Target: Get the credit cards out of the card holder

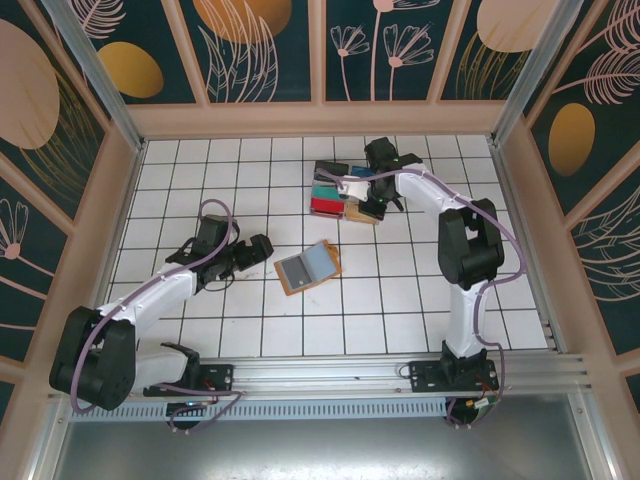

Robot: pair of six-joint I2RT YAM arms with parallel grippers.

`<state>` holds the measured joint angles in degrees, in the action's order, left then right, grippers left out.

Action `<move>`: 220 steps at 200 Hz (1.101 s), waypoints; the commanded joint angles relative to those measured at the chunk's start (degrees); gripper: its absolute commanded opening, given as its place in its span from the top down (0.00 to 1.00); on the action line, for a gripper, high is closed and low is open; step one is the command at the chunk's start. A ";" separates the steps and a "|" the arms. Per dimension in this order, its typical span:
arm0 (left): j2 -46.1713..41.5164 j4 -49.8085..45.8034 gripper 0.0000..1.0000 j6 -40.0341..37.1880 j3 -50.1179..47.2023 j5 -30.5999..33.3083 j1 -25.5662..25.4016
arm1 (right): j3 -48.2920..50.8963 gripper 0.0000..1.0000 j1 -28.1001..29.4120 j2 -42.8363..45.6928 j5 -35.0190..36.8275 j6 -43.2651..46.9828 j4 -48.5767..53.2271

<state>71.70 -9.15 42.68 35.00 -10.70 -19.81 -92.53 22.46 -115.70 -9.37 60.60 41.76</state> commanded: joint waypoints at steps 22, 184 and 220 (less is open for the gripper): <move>0.17 1.48 0.01 0.63 -1.66 -1.17 0.32 | -2.55 1.00 0.44 -0.53 1.22 2.53 -1.17; 1.05 3.41 0.01 0.46 -2.55 -2.57 0.34 | -5.03 0.94 0.03 -3.77 -2.70 3.12 2.34; 0.69 3.43 0.01 0.43 -2.56 -2.75 0.37 | -5.25 0.77 -0.09 -3.68 -1.45 2.13 1.04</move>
<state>72.69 -6.63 42.68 32.99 -12.69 -19.81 -95.53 22.55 -119.07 -10.00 62.61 42.04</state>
